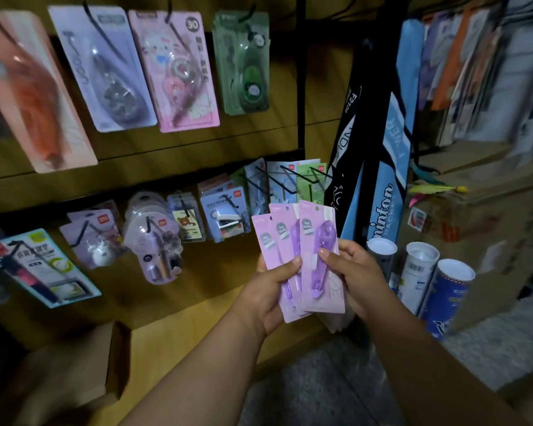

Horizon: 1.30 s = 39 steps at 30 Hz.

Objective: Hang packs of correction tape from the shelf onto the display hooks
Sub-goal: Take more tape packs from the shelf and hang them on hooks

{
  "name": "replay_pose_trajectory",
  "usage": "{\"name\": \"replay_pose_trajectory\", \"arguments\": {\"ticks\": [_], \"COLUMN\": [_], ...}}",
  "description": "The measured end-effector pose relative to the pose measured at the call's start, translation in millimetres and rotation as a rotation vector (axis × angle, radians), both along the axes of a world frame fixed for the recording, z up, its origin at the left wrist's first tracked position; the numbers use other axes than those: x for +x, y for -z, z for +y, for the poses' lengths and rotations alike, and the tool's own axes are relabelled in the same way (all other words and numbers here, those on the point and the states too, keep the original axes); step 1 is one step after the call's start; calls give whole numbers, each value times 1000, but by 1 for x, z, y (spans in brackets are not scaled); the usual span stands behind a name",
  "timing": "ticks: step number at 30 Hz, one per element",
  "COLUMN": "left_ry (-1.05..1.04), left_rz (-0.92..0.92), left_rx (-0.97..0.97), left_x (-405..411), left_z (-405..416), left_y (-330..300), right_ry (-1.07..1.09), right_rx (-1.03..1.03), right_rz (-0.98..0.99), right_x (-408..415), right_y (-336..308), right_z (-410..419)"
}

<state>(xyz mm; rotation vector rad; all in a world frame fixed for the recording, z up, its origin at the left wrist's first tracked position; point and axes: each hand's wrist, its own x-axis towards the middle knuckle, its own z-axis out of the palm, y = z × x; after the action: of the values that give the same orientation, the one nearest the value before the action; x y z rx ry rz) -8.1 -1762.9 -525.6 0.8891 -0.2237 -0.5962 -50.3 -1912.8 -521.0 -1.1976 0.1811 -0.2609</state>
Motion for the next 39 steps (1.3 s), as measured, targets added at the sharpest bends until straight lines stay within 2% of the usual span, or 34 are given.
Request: {"name": "replay_pose_trajectory", "arguments": {"ticks": [5, 9, 16, 21, 27, 35, 39], "left_ry": [-8, -10, -199, -239, -235, -234, -233], "left_rz": [-153, -171, -283, -334, -349, -350, -339], "left_rx": [69, 21, -71, -55, -45, -72, -71], "left_x": [2, 4, 17, 25, 31, 37, 39], "left_z": [1, 6, 13, 20, 22, 20, 20], "left_y": [-34, -70, -137, -162, -172, -176, -175], "right_ry": [74, 83, 203, 259, 264, 246, 250], "right_rx": [-176, -167, -240, -349, -374, -340, -390], "right_rz": [-25, -91, -331, -445, -410, -343, -297], "right_x": [3, 10, 40, 67, 101, 120, 127], "right_y": [-30, -65, -149, -218, -255, -261, -261], "right_z": [0, -2, -12, -16, -20, -20, -19]}}
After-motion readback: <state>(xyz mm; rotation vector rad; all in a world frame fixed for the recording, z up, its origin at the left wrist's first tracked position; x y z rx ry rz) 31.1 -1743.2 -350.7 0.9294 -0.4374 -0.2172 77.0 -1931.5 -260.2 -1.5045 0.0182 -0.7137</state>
